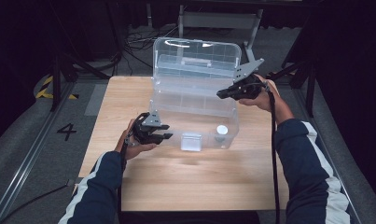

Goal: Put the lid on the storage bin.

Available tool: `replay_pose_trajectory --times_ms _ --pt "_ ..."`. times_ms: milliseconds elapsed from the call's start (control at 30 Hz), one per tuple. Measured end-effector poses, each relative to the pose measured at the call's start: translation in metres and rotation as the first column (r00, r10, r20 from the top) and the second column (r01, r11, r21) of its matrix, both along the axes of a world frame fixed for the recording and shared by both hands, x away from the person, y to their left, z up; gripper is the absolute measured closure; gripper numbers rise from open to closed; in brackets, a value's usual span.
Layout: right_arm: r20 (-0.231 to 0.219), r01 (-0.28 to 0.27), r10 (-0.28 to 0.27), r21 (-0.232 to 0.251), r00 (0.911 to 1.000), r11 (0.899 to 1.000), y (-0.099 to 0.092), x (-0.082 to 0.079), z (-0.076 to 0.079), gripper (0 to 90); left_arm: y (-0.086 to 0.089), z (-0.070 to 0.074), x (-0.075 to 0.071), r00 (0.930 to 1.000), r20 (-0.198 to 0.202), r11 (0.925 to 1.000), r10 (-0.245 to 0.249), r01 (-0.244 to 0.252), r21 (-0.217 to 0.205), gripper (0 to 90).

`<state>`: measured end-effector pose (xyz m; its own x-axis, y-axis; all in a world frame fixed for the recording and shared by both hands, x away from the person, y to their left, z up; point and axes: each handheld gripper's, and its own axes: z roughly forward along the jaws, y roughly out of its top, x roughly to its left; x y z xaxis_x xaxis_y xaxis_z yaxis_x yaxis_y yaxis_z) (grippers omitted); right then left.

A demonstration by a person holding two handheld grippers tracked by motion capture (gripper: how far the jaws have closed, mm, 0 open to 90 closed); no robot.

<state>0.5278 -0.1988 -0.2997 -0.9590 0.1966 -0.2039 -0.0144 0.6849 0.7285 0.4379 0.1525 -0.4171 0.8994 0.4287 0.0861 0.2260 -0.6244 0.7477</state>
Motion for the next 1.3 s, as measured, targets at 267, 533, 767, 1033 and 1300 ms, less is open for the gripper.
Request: replay_pose_trajectory --times_ms 267,533,767,1033,1300 --pt "0.002 0.007 -0.007 -0.001 1.0000 1.000 -0.002 -0.011 -0.003 88.7 0.001 -0.001 0.000 0.9997 0.017 0.9998 -0.018 0.018 0.001 63.3" --pt "0.022 0.015 -0.015 -0.002 0.9996 1.000 0.000 -0.023 -0.008 88.0 0.002 -0.002 0.001 0.9990 0.022 0.9993 -0.038 0.038 -0.006 64.2" --pt "0.019 0.027 -0.027 0.008 0.9994 1.000 -0.002 -0.026 -0.010 87.4 0.003 0.001 0.007 0.9953 0.005 0.9949 -0.097 0.096 0.030 68.1" --pt "0.008 0.020 -0.020 -0.001 0.9998 1.000 -0.002 -0.027 -0.010 87.3 -0.004 0.009 0.012 0.9877 -0.010 0.9699 -0.156 0.155 0.188 72.5" --pt "0.009 0.012 -0.012 -0.003 0.9999 1.000 -0.002 -0.027 -0.010 87.3 -0.011 0.013 0.012 0.9850 -0.024 0.9402 -0.171 0.171 0.295 74.2"
